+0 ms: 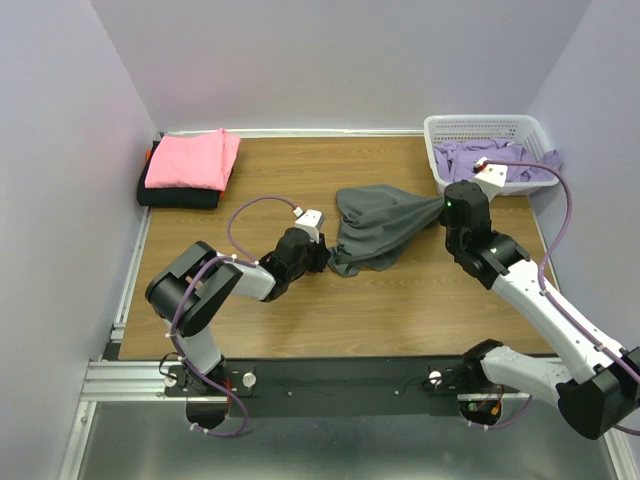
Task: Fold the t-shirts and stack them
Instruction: Flatten the tshirt out
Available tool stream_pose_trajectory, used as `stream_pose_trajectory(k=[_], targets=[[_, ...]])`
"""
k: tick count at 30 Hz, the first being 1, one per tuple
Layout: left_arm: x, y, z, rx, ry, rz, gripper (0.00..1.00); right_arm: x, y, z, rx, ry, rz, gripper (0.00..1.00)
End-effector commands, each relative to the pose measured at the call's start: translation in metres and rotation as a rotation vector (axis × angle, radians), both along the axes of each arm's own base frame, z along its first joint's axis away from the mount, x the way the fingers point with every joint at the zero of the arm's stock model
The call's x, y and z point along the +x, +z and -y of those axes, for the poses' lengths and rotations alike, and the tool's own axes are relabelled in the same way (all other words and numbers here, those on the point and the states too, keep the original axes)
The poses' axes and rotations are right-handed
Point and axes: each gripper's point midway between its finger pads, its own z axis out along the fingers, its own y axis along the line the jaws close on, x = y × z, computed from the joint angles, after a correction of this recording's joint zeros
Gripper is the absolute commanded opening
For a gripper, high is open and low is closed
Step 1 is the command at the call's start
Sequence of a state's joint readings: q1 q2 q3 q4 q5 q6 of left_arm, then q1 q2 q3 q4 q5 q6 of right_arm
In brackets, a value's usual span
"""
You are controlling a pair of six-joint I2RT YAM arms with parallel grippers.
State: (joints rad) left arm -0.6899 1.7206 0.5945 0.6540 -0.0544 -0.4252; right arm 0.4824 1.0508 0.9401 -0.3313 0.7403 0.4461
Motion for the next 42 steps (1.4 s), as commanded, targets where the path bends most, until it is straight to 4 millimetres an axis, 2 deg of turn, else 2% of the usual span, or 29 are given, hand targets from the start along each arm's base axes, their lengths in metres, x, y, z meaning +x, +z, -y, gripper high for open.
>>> stream_pose_trajectory(k=[1, 3, 5, 8, 9, 12, 13, 15, 16, 18, 19, 20, 21, 22, 23, 24, 25, 28, 30, 31, 32, 33, 34, 35, 36, 37, 38, 40, 42], targets=[[-0.008, 0.012, 0.025, -0.098, -0.106, 0.019, 0.25, -0.001, 0.004, 0.003, 0.005, 0.000, 0.021, 0.02], [-0.011, 0.015, 0.031, -0.132, -0.133, 0.016, 0.24, -0.001, 0.003, 0.003, 0.006, 0.000, 0.020, 0.02], [-0.016, 0.018, 0.040, -0.168, -0.177, 0.016, 0.17, -0.001, 0.002, 0.003, 0.003, 0.000, 0.017, 0.02], [-0.021, 0.019, 0.045, -0.197, -0.206, 0.013, 0.00, 0.000, 0.002, 0.004, 0.004, -0.001, 0.019, 0.02], [-0.020, 0.020, 0.045, -0.200, -0.203, 0.017, 0.00, 0.000, 0.002, 0.003, 0.004, 0.000, 0.017, 0.02], [-0.014, 0.042, 0.036, -0.211, -0.164, 0.086, 0.00, 0.003, 0.004, 0.002, 0.003, 0.007, 0.018, 0.02], [-0.006, 0.062, 0.028, -0.207, -0.125, 0.140, 0.00, 0.005, 0.005, -0.001, 0.000, 0.015, 0.016, 0.02], [0.007, 0.085, 0.014, -0.190, -0.063, 0.203, 0.00, 0.011, 0.012, -0.005, 0.003, 0.026, 0.027, 0.02], [0.014, 0.105, 0.001, -0.174, -0.003, 0.244, 0.00, 0.013, 0.015, -0.007, 0.000, 0.034, 0.031, 0.02], [0.028, 0.140, -0.012, -0.149, 0.042, 0.328, 0.00, 0.021, 0.029, -0.011, 0.006, 0.044, 0.054, 0.02], [0.035, 0.171, -0.025, -0.148, 0.095, 0.379, 0.00, 0.024, 0.036, -0.014, 0.004, 0.060, 0.063, 0.02], [0.038, 0.186, -0.032, -0.121, 0.113, 0.423, 0.00, 0.028, 0.040, -0.017, 0.002, 0.069, 0.067, 0.02], [0.041, 0.202, -0.039, -0.115, 0.139, 0.452, 0.00, 0.031, 0.047, -0.019, 0.002, 0.077, 0.078, 0.02], [0.040, 0.222, -0.052, -0.100, 0.179, 0.485, 0.00, 0.034, 0.065, -0.023, 0.006, 0.096, 0.110, 0.02], [0.041, 0.248, -0.056, -0.110, 0.192, 0.533, 0.00, 0.035, 0.073, -0.025, 0.008, 0.107, 0.123, 0.02], [0.040, 0.262, -0.061, -0.078, 0.188, 0.573, 0.00, 0.036, 0.082, -0.026, 0.010, 0.116, 0.138, 0.02], [0.036, 0.285, -0.067, -0.076, 0.197, 0.602, 0.00, 0.037, 0.095, -0.029, 0.017, 0.134, 0.164, 0.02], [0.024, 0.309, -0.077, -0.039, 0.188, 0.635, 0.00, 0.032, 0.110, -0.025, 0.020, 0.133, 0.198, 0.02], [0.019, 0.304, -0.077, -0.013, 0.162, 0.617, 0.00, 0.028, 0.108, -0.020, 0.015, 0.112, 0.200, 0.02], [0.015, 0.293, -0.074, -0.005, 0.133, 0.574, 0.00, 0.026, 0.105, -0.015, 0.015, 0.085, 0.198, 0.02], [0.011, 0.278, -0.071, -0.002, 0.107, 0.536, 0.02, 0.022, 0.092, -0.011, 0.008, 0.074, 0.180, 0.02], [0.008, 0.267, -0.066, -0.011, 0.076, 0.508, 0.15, 0.020, 0.082, -0.009, 0.005, 0.062, 0.164, 0.02], [-0.002, 0.245, -0.058, -0.040, 0.029, 0.446, 0.46, 0.016, 0.077, -0.005, 0.017, 0.043, 0.164, 0.02], [-0.006, 0.234, -0.056, -0.051, 0.017, 0.420, 0.57, 0.014, 0.068, -0.003, 0.018, 0.033, 0.151, 0.02], [-0.011, 0.226, -0.058, -0.065, 0.018, 0.402, 0.64, 0.012, 0.045, -0.001, 0.002, 0.028, 0.107, 0.02], [-0.015, 0.228, -0.066, -0.087, 0.053, 0.418, 0.76, 0.010, 0.036, 0.002, 0.005, 0.004, 0.098, 0.02], [-0.020, 0.203, -0.076, -0.067, 0.086, 0.382, 0.84, 0.007, 0.027, 0.005, 0.000, -0.008, 0.083, 0.02], [-0.027, 0.183, -0.101, -0.083, 0.205, 0.346, 0.95, 0.002, 0.009, 0.010, -0.006, -0.031, 0.059, 0.02], [-0.031, 0.171, -0.118, -0.104, 0.291, 0.320, 0.96, 0.001, 0.006, 0.013, -0.012, -0.043, 0.052, 0.02]])
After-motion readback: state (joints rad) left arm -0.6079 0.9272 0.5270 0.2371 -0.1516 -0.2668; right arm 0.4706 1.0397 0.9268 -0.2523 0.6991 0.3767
